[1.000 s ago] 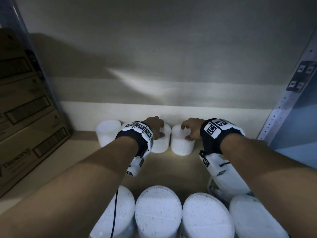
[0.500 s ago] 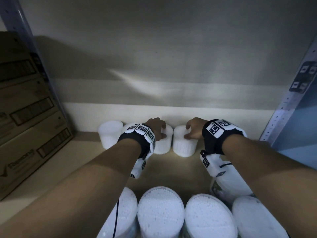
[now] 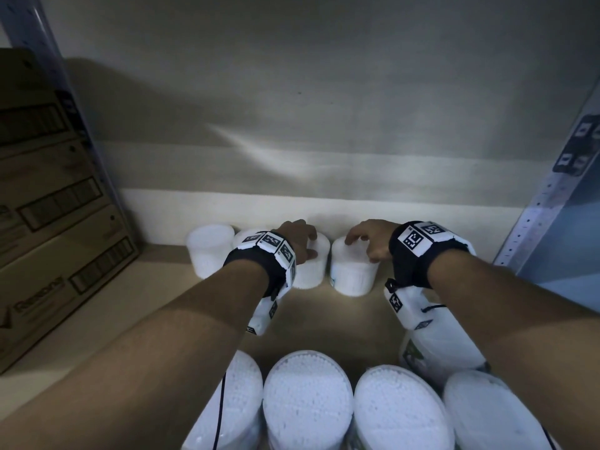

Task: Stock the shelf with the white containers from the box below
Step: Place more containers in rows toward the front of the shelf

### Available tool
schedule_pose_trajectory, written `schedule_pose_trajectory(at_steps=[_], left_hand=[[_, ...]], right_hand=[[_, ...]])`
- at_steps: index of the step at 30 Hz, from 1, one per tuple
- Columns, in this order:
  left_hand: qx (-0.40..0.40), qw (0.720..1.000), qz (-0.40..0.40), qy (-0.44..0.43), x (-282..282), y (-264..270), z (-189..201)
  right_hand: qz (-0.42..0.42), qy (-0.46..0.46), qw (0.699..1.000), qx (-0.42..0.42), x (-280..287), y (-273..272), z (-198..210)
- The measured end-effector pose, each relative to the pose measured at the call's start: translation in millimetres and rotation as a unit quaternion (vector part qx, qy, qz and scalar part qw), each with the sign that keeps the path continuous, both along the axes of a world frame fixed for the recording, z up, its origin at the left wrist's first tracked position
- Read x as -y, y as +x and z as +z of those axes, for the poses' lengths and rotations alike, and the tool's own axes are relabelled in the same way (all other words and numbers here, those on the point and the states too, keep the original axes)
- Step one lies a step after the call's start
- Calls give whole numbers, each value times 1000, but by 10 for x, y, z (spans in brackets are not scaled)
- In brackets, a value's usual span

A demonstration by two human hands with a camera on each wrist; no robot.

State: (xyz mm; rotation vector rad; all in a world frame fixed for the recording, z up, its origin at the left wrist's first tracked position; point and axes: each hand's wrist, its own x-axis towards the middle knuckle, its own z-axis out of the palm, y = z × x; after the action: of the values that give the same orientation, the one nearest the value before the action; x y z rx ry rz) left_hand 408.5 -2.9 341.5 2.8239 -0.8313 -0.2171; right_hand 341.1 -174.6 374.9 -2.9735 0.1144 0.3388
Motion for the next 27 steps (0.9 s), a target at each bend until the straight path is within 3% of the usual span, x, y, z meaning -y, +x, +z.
schedule_pose_trajectory(at_steps=[5, 13, 27], left_hand=[[-1, 1000, -1, -6, -14, 4, -18], [-1, 1000, -2, -3, -13, 5, -23], [7, 1000, -6, 2, -5, -9, -25]], right_hand=[[-42, 12, 997, 58, -23, 48, -9], [-68, 0, 998, 10, -62, 70, -40], [0, -4, 1000, 8, -26, 47, 18]])
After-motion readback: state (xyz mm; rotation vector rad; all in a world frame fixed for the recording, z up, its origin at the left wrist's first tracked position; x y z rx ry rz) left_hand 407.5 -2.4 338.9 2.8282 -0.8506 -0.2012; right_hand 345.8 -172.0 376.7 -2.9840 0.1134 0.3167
